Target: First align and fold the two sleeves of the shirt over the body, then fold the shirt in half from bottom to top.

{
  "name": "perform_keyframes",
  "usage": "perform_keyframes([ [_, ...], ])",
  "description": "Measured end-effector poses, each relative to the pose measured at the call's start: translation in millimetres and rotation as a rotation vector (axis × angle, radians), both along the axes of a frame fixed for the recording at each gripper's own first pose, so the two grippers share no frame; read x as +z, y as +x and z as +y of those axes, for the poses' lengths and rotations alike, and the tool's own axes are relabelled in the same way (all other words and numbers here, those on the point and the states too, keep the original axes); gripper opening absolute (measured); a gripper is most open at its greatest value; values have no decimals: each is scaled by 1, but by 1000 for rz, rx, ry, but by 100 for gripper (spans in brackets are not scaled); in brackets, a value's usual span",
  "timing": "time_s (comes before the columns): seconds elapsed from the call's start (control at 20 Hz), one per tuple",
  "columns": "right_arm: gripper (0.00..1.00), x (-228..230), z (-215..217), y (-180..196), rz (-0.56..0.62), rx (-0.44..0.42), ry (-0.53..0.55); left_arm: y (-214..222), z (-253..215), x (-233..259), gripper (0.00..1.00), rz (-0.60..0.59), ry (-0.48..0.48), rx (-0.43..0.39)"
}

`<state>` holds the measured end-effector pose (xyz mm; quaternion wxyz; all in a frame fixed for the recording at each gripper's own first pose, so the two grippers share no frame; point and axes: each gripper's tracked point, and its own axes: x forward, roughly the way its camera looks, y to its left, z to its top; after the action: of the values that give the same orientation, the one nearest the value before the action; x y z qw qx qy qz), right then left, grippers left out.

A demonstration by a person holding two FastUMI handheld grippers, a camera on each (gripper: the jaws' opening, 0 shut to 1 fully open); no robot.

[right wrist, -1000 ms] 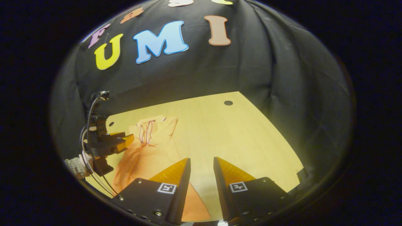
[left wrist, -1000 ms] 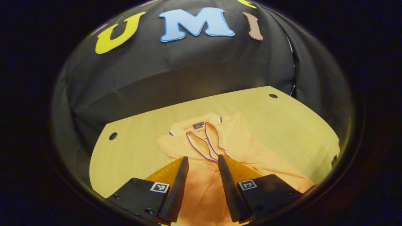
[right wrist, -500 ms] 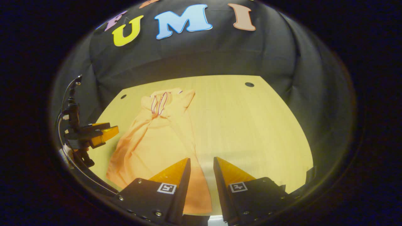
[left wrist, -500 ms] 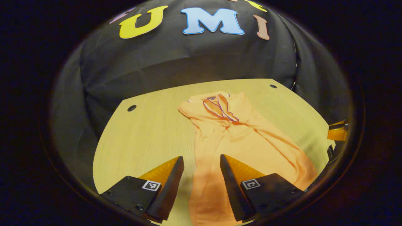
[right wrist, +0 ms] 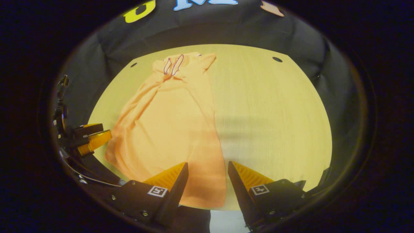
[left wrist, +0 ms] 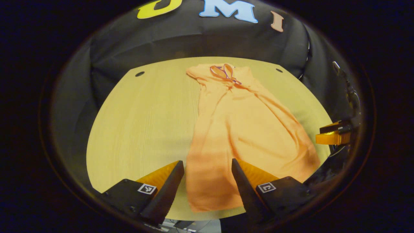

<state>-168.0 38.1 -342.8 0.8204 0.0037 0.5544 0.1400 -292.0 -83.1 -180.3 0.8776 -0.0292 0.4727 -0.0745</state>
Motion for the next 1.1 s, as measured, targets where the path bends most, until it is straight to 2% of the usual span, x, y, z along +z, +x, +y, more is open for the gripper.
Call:
perform_keyframes([
  [0.2, 78, -24, 2, -28, 133, 62, -75, -27, -5, -24, 97, 124, 13, -17],
  [0.35, 78, -34, -2, -45, 186, 90, -122, -41, -3, -44, 98, 202, 57, -37],
  [0.45, 78, -40, -1, -48, 209, 101, -147, -39, -3, -43, 98, 210, 64, -37],
  [0.5, 75, -43, -1, -50, 219, 104, -153, -40, -2, -43, 98, 231, 63, -37],
  [0.55, 78, -48, 0, -54, 234, 108, -157, -38, -2, -44, 98, 252, 54, -25],
  [0.7, 80, -50, -1, -58, 275, 115, -171, -37, -4, -44, 98, 292, 61, -29],
  [0.75, 81, -52, -1, -56, 279, 112, -170, -35, -4, -43, 95, 295, 63, -24],
  [0.85, 81, -53, -1, -56, 308, 116, -178, -32, -5, -43, 98, 284, 58, -10],
  [0.95, 81, -53, 0, -55, 326, 104, -180, -30, -9, -44, 97, 270, 58, -30],
  [1.0, 80, -52, 1, -54, 326, 98, -177, -25, -12, -44, 88, 254, 56, -42],
  [1.05, 66, -51, 3, -53, 321, 83, -167, -24, -16, -43, 80, 255, 54, -58],
  [1.1, 53, -50, 5, -49, 308, 62, -143, -22, -20, -42, 60, 259, 49, -70],
])
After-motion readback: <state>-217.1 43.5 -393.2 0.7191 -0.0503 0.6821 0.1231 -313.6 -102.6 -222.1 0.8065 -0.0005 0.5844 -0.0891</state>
